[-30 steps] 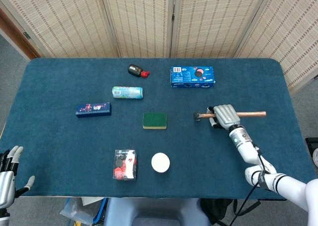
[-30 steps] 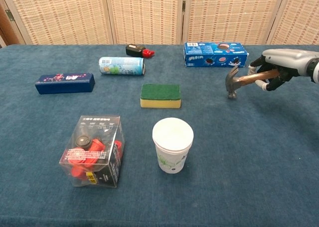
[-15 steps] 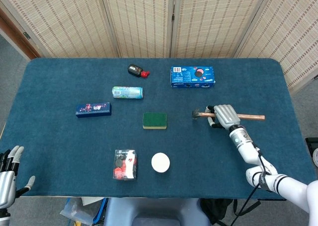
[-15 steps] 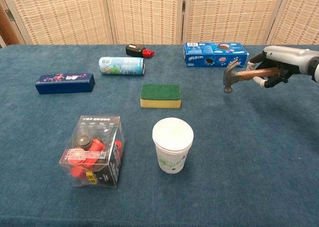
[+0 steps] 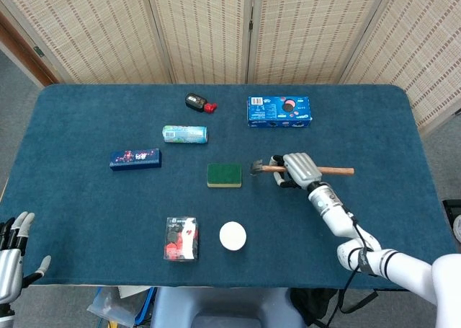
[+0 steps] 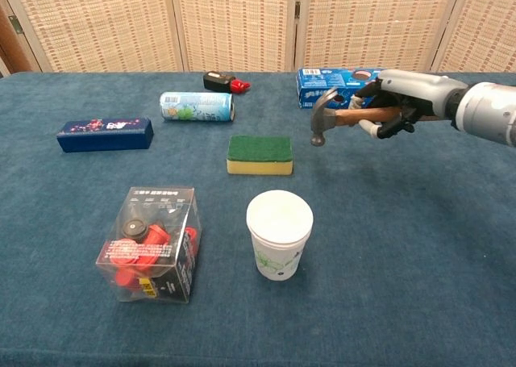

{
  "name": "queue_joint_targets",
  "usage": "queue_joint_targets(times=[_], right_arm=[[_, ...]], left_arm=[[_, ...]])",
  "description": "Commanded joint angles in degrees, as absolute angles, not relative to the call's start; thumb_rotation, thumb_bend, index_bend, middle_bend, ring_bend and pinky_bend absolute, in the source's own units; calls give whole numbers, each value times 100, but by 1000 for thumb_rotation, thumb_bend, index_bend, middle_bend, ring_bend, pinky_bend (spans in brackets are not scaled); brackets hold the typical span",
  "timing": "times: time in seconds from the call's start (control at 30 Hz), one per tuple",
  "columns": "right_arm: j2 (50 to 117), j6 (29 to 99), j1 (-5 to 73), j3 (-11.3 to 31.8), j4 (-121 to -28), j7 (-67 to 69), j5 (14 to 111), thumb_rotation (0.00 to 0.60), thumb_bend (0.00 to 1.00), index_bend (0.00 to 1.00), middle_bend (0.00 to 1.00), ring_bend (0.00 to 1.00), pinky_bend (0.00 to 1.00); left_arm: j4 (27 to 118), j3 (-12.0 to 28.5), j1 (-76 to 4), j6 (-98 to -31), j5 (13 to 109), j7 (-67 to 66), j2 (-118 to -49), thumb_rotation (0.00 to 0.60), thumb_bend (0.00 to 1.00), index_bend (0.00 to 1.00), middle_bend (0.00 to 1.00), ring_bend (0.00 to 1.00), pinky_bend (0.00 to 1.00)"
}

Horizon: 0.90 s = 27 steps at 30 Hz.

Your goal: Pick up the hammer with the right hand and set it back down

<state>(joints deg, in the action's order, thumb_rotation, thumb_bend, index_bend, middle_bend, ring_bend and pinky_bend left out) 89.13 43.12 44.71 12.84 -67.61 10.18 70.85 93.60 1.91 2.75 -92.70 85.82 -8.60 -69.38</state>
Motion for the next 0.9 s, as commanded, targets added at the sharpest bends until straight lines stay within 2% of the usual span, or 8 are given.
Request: queue_joint_targets(times=[0.03,0.47,0.63,0.9], right_arm=[[9105,4226,4633,1395,-6744,853,6933,600,757,648,794,712,749],[9846,4236,4991,1586,-6216,437,6559,600,771,655,796,713,749],[9894,4139,5022,1558,-6135,315,6454,600,771,655,796,713,749],[9712,4376,4912,1627,-6346,548,6588,600,771,655,796,713,749]], left_arm=[[9357,191,290,-9291,8580,-848,-6930,600,260,0,0,0,0],[9240,198,350,-9280,8462,-740,-6932,600,260,0,0,0,0],[9217,195,359,-9279,8460,-719,-6938,600,260,0,0,0,0],[9238,195,341,-9264,8496,-762,-6942,600,260,0,0,0,0]])
